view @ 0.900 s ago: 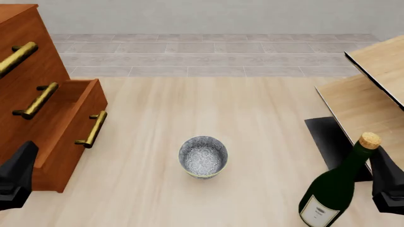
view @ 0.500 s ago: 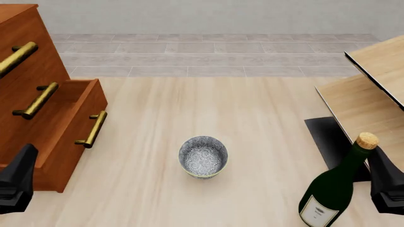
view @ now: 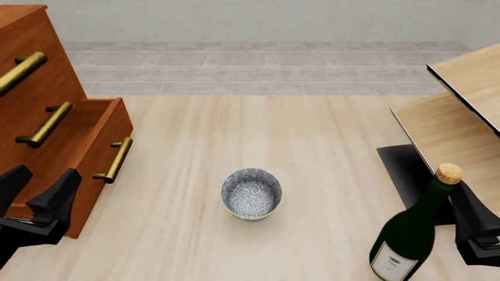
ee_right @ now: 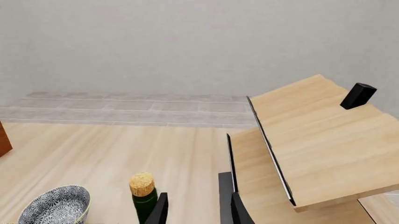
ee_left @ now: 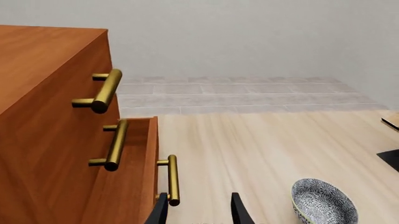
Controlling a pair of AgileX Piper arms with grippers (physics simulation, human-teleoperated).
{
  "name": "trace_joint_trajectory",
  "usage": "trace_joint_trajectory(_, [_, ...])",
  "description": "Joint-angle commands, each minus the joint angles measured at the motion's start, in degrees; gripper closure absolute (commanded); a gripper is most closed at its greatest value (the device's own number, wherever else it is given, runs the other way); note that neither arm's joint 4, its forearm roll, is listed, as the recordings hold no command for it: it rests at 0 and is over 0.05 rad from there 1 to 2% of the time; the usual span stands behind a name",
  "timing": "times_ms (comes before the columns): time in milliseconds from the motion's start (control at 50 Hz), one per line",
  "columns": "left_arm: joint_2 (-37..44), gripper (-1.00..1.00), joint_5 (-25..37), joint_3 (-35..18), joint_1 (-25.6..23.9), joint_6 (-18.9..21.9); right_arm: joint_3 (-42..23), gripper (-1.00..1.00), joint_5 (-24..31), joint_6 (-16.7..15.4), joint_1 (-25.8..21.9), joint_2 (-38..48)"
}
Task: Close the bottom drawer of the cabinet.
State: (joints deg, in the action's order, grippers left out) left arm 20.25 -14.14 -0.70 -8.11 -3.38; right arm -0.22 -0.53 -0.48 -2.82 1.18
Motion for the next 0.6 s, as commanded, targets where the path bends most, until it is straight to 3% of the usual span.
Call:
trace_joint_trajectory(20, [14.2,-1.0,-9.91,-0.3,-5.76,-0.94,0.16,-1.0,-1.04,0.2,-0.97,1.44])
trace_joint_trajectory(120, [20.85,-1.0,-15.12,0.11,-7.86,-0.69,0.15,-1.0,-1.76,0.4,-1.45,2.37])
trace_joint_trajectory(320, [42.03,-1.0,-31.4,0.61,-12.54,-2.46,0.17,-1.0,-1.59,0.18,-1.6,2.07])
trace_joint_trajectory(600, [56.7,-1.0,-40.69,-0.72,-16.99,-5.86,0.16,-1.0,-1.61,0.06,-1.54,2.21])
